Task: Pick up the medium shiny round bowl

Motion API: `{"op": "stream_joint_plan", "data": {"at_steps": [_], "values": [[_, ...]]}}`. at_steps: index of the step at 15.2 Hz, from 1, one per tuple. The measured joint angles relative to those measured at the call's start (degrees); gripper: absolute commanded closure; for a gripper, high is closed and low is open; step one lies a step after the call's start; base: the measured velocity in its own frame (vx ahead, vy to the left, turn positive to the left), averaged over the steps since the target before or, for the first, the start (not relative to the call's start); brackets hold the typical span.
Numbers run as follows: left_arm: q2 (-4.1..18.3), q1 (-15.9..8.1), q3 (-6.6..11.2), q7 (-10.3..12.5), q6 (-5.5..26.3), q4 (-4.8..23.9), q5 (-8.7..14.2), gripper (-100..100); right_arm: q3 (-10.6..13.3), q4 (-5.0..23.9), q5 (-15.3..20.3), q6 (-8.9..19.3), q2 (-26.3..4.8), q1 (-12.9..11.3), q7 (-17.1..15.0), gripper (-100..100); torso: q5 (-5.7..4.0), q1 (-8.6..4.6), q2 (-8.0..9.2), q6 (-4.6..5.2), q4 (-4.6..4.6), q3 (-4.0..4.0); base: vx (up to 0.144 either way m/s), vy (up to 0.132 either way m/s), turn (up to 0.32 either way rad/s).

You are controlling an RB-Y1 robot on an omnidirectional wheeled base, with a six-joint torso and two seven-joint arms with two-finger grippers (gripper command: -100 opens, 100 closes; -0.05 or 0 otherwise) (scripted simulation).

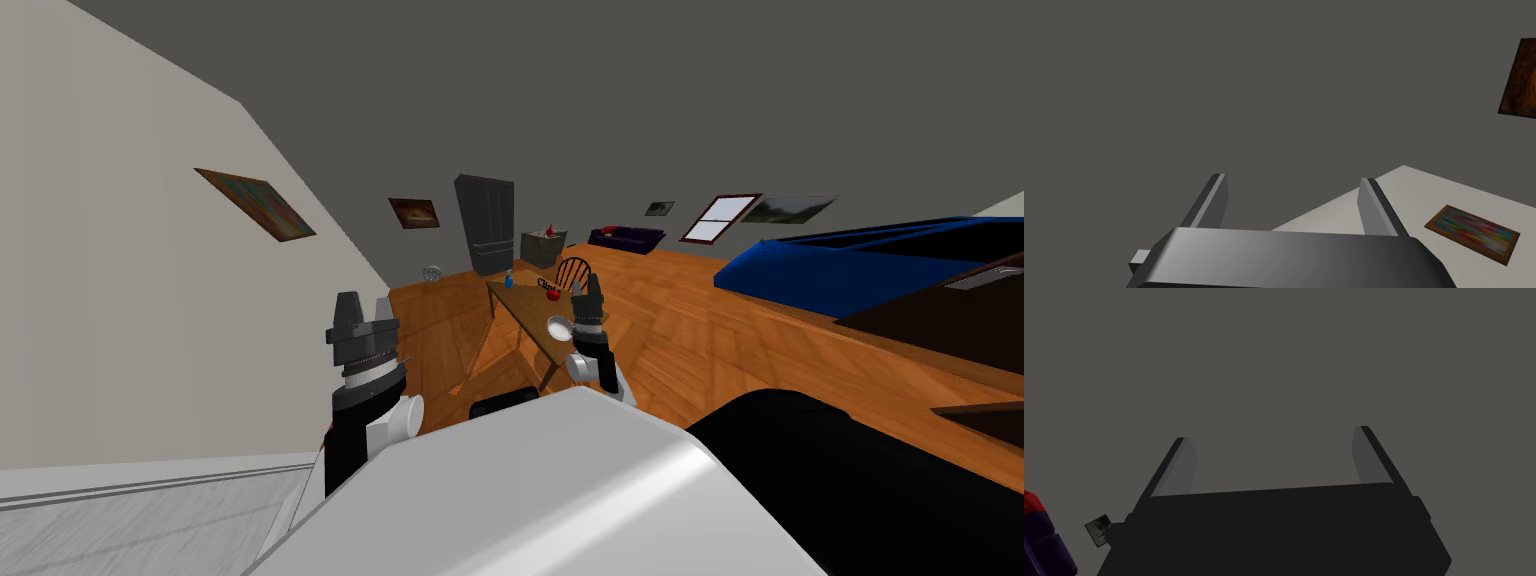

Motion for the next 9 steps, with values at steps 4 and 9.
{"op": "stream_joint_plan", "data": {"at_steps": [4, 9], "values": [[0.0, 0.0, 0.0, 0.0, 0.0, 0.0, 0.0, 0, -0.23, 2.76, 0.33, 0.9, -4.15, 0.84, 0.4, -100, 0.0, 0.0, -0.18, -0.01, -0.04, -0.1, 0.044, 0.008, 0.08], [0.0, 0.0, 0.0, 0.0, 0.0, 0.0, 0.0, 0, 0.15, 7.09, 1.07, 1.35, -9.33, 3.67, 1.08, -100, -0.01, -0.02, -0.2, -0.01, -0.05, -0.12, 0.047, 0.006, 0.072]]}}
